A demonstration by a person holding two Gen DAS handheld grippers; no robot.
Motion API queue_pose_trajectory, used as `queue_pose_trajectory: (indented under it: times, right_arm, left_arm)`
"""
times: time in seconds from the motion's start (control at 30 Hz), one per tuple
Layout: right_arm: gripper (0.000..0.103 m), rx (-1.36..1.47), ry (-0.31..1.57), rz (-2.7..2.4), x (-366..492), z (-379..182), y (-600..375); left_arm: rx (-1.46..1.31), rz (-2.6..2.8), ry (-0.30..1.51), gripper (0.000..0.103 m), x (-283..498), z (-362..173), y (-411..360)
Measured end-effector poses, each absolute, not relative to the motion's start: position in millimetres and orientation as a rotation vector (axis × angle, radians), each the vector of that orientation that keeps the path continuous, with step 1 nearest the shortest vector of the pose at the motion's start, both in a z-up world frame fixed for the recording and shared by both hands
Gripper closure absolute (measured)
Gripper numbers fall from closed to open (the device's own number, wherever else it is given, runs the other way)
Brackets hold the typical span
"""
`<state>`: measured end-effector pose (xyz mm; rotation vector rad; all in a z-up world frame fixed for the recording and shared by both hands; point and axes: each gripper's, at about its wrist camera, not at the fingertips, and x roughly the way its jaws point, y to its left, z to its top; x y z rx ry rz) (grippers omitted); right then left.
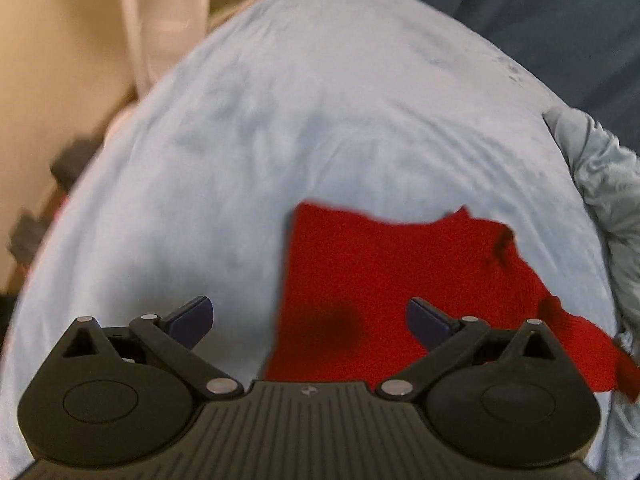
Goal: Fold small clothes
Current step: 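Grasp the cardigan front edge with the left gripper while the right gripper smooths the body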
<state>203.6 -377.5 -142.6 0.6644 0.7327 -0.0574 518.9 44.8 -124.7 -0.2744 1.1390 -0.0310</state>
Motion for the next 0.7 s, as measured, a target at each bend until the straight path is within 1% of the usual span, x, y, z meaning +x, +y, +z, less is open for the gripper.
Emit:
queue_pose_trajectory:
  times: [0.03,0.07,0.13,0.2,0.23,0.27,0.3,0.33,0.37,0.4,0.43,0.47,0.5,0.53,0.6,0.67,0.7]
  right_arm:
    - [0.071,0.679,0.719,-0.045,217,-141,-378]
    - [0.064,0.686,0.706,-0.039,234,-140,-378]
    - [0.061,0.671,0.693,-0.049,268,-138,-378]
    - [0.061,0.633,0.701,-0.086,311,-138,-375]
    - [0.06,0.62,0.712,-0.093,331,-140,-375]
    - [0.058,0.609,0.726,-0.097,348,-143,-375]
    - [0.057,0.594,0.747,-0.111,368,-148,-374]
    - [0.054,0.577,0.774,-0.127,386,-154,-372]
    - [0.053,0.559,0.798,-0.133,397,-161,-370]
    - [0.053,0.535,0.833,-0.14,409,-171,-366]
    - [0.063,0.509,0.858,-0.133,416,-178,-359]
    - [0.086,0.439,0.87,-0.119,422,-183,-351]
    - [0.092,0.346,0.852,-0.109,422,-182,-341]
    - [0.093,0.289,0.826,-0.098,420,-178,-334]
    - [0.094,0.295,0.717,-0.051,408,-156,-329]
    - [0.094,0.285,0.599,-0.002,403,-134,-328]
    - [0.094,0.283,0.582,-0.003,405,-131,-330]
  left_arm:
    - [-0.297,-0.052,1.146,0.0,518,-132,49]
    - [-0.316,-0.085,1.148,0.0,520,-140,49]
    - [-0.319,-0.126,1.146,0.0,529,-153,40]
    - [-0.298,-0.116,1.158,0.001,540,-169,26]
    - [-0.278,-0.108,1.166,0.002,544,-177,20]
    - [-0.244,-0.102,1.166,0.008,548,-182,13]
    - [-0.196,-0.103,1.148,0.04,550,-189,5]
    - [-0.156,-0.103,1.145,0.059,553,-193,0]
    - [-0.148,-0.093,1.135,0.061,554,-195,-1]
    - [-0.166,-0.086,1.109,0.067,552,-198,2]
    - [-0.189,-0.086,1.09,0.071,550,-199,8]
    - [-0.214,-0.081,1.075,0.074,549,-201,17]
    - [-0.237,-0.075,1.066,0.076,548,-202,25]
    - [-0.272,-0.071,1.056,0.078,545,-202,34]
    - [-0.313,-0.062,1.025,0.078,541,-201,49]
    - [-0.322,-0.073,1.014,0.078,540,-202,56]
    - [-0.316,-0.069,1.018,0.076,541,-203,55]
